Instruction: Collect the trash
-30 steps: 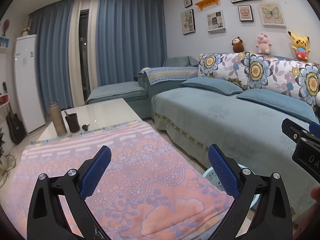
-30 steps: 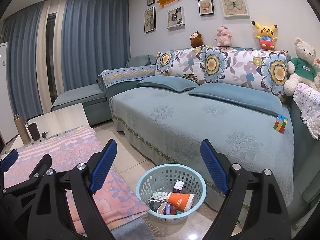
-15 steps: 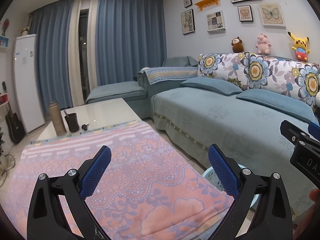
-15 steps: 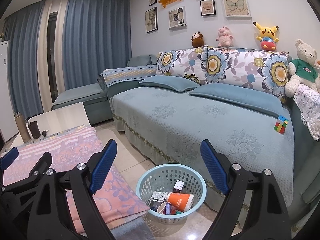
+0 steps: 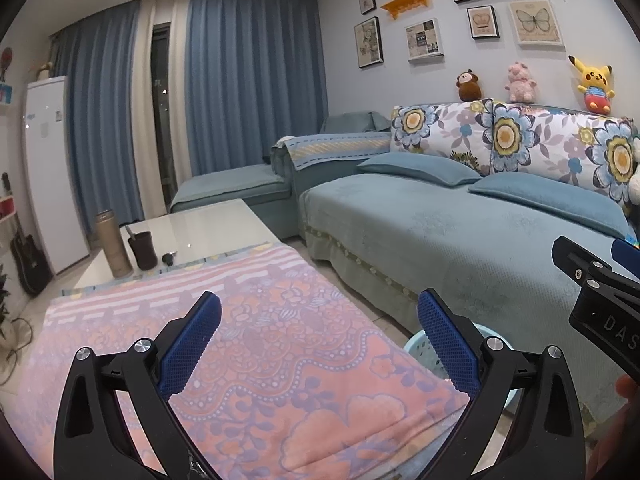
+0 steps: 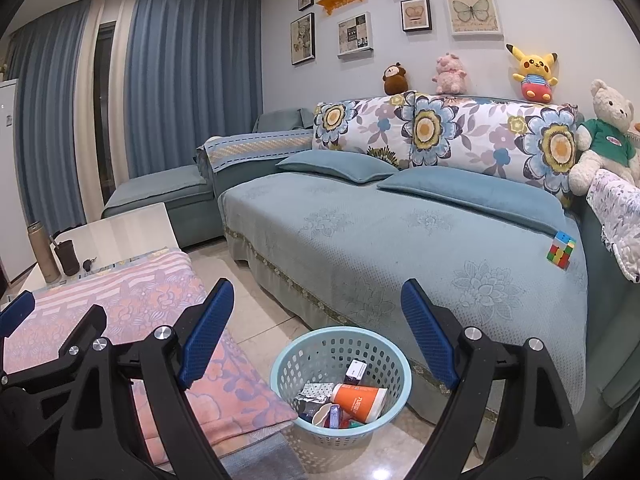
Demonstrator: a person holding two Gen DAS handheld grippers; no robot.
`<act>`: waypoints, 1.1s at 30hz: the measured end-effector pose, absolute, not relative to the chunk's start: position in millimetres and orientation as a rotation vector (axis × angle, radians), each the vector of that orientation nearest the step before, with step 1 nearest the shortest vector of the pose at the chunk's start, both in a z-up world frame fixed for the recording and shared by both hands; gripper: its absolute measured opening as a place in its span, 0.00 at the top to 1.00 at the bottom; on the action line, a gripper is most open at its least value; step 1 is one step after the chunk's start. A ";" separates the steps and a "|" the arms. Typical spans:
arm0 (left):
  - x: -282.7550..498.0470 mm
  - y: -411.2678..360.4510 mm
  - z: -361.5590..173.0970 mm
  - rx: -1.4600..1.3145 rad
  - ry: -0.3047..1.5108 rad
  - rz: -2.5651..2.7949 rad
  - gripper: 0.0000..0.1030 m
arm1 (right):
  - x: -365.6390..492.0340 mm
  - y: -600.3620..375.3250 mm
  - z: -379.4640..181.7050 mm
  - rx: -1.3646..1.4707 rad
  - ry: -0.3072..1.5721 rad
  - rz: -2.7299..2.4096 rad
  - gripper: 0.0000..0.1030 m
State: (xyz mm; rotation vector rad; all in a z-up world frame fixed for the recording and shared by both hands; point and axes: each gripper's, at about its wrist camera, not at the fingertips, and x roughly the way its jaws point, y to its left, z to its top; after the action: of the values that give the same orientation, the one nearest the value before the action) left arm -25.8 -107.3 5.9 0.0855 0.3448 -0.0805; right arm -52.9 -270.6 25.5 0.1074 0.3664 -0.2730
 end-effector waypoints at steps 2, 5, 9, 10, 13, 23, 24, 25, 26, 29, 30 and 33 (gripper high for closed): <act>-24.9 -105.6 5.8 0.076 0.351 -0.076 0.08 | -52.2 -272.1 25.5 0.107 0.368 -0.273 0.21; -21.4 -100.8 5.9 0.040 0.375 -0.082 0.07 | -51.5 -273.0 24.4 0.108 0.374 -0.274 0.21; -16.2 -92.7 5.1 0.006 0.398 -0.080 0.07 | -50.7 -274.4 23.3 0.113 0.379 -0.274 0.21; -15.5 -91.4 5.0 -0.001 0.402 -0.080 0.07 | -50.5 -275.0 23.2 0.115 0.380 -0.273 0.21; -13.7 -88.1 4.5 -0.010 0.407 -0.079 0.07 | -50.1 -275.9 23.2 0.114 0.380 -0.273 0.21; -15.7 -92.2 5.2 0.022 0.393 -0.039 0.07 | -49.1 -278.4 21.3 0.118 0.387 -0.268 0.21; -15.5 -92.2 4.9 0.022 0.395 -0.036 0.07 | -48.9 -278.6 20.8 0.120 0.390 -0.264 0.21; -15.5 -91.7 5.1 0.021 0.395 -0.033 0.07 | -48.4 -278.6 20.3 0.122 0.393 -0.261 0.21; -15.7 -91.6 5.8 0.020 0.394 -0.033 0.07 | -48.3 -278.7 19.9 0.123 0.395 -0.259 0.21; -17.0 -91.6 6.3 0.026 0.385 -0.027 0.08 | -48.0 -278.4 19.4 0.121 0.395 -0.260 0.21; -16.8 -91.6 6.0 0.025 0.388 -0.032 0.07 | -48.0 -278.4 19.2 0.122 0.396 -0.260 0.21; -14.4 -88.9 5.9 -0.002 0.410 -0.062 0.07 | -48.0 -278.5 19.0 0.121 0.396 -0.261 0.21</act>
State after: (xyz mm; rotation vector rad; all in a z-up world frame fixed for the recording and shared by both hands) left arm -14.4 -88.9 5.9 -0.0023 0.4100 -0.0619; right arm -48.0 -278.5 19.0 0.1206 0.3960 -0.2606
